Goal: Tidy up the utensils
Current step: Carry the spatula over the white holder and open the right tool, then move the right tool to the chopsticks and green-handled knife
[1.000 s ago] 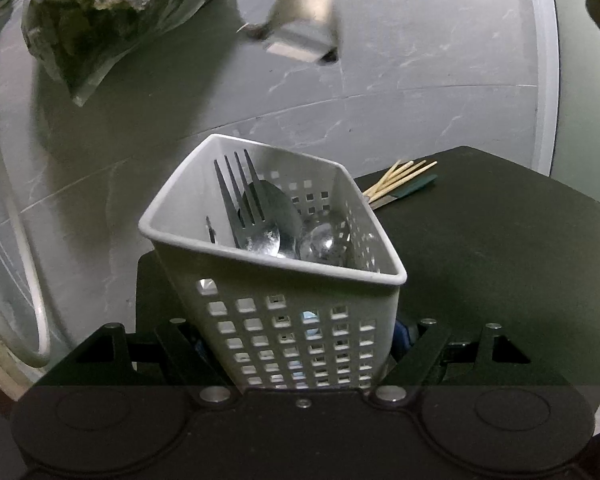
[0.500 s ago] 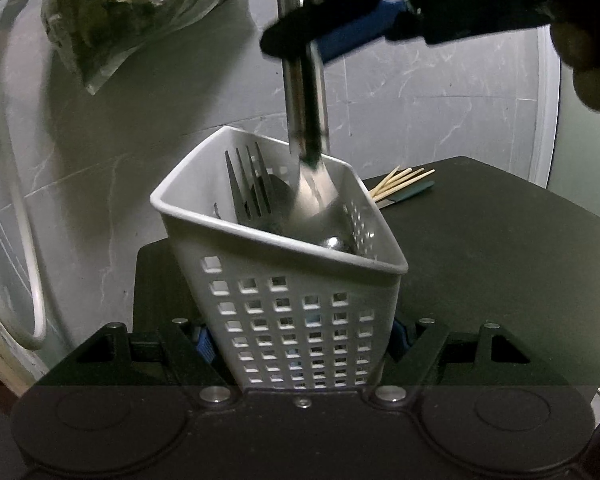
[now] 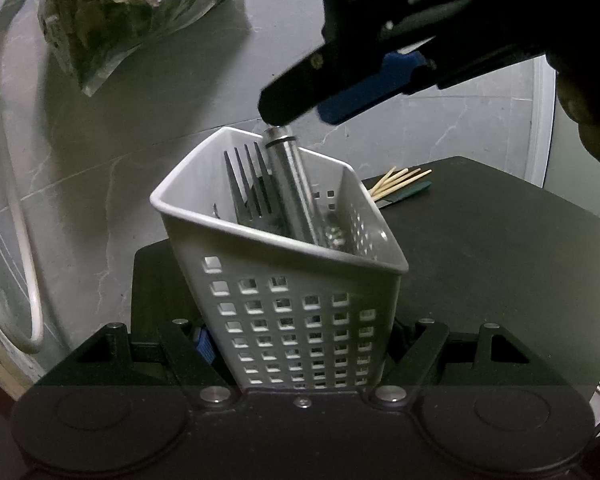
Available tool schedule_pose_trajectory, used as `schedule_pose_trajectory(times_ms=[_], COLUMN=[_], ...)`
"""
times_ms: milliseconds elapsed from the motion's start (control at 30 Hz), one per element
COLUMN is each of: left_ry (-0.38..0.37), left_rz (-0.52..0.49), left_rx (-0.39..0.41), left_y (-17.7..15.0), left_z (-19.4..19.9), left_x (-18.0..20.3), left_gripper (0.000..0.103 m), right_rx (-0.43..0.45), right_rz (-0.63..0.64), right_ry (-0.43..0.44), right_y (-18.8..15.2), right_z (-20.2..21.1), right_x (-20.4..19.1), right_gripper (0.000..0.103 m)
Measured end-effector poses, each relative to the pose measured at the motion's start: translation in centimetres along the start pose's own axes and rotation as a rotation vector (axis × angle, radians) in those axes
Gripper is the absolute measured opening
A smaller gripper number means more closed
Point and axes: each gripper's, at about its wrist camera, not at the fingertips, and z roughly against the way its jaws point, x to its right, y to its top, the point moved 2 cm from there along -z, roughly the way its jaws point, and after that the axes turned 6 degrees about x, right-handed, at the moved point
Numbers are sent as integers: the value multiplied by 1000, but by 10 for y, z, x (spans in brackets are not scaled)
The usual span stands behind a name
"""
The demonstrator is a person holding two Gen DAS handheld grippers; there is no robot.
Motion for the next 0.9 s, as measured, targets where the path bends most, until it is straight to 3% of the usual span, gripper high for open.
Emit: schedule_pose_trajectory(times_ms=[167,233,333,600,767,900], left_ry=[3,5,9,37,75,116], left_rz=[3,3,3,13,31,67], left_rx=[-2,-3,-8,-27,-47,-71], left_y=[1,1,1,4,7,12], left_z=[0,0,-1,-2,-4,-8], left_x=[1,2,2,5,8,12], left_gripper=[78,78,78,78,78,78], right_rx=[69,104,147,138,74,-42], right_rz=[-4,-2,-1,-67,-136,-221], right_ry=[17,10,-34,-161,-225,-282], right_y=[5,7,11,-1,-18,-31], right_z=[13,20,29,35,31,19], right_x=[2,4,9,43,71,101], right_gripper=[66,87,98,102,102,102])
